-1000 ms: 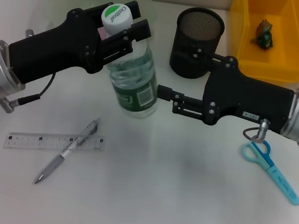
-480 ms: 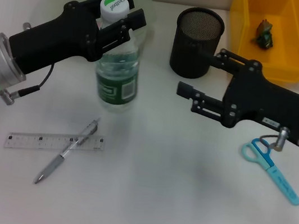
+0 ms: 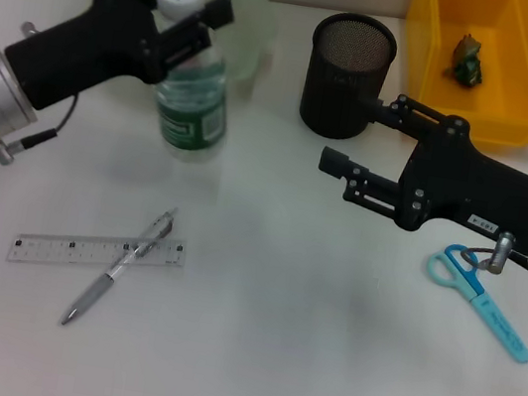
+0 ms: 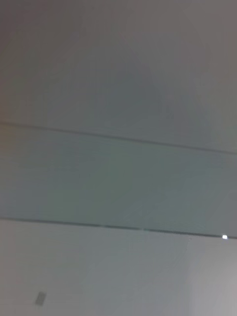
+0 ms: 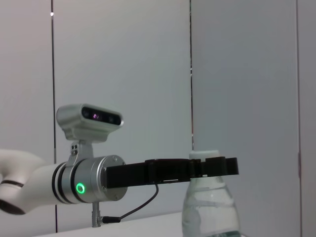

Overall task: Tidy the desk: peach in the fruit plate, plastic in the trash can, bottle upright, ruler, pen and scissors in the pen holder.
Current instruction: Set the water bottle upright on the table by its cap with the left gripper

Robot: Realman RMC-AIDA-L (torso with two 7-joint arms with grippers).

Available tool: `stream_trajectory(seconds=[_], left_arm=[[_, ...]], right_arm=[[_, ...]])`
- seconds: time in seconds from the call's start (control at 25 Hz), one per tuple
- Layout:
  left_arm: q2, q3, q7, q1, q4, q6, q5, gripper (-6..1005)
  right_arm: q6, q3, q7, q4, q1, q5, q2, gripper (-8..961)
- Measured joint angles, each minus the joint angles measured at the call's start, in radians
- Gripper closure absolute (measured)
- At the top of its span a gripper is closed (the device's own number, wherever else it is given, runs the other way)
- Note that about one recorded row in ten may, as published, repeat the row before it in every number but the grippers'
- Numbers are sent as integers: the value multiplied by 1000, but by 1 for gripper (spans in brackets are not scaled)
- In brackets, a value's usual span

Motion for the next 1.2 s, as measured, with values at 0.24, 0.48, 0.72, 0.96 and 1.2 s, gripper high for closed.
stream_trajectory(seconds=[0.24,0.48,0.72,0.96,1.2], left_arm=[[1,-17,15,9,-5,-37,-1,555],[1,-19,36,17,-4,-66,-2,554],[0,-18,50,17,-10,-89,-2,554],[0,-16,73,19,-14,-113,-2,553],[-1,-15,109,19,-27,-147,-2,553]], right_arm=[[-1,-1,-11,13,1,7,1,248],[-1,0,-11,26,1,8,2,249],[-5,0,-11,31,3,9,2,248],[-9,0,-11,35,4,9,2,248],[-9,-4,-15,45,12,28,4,249]])
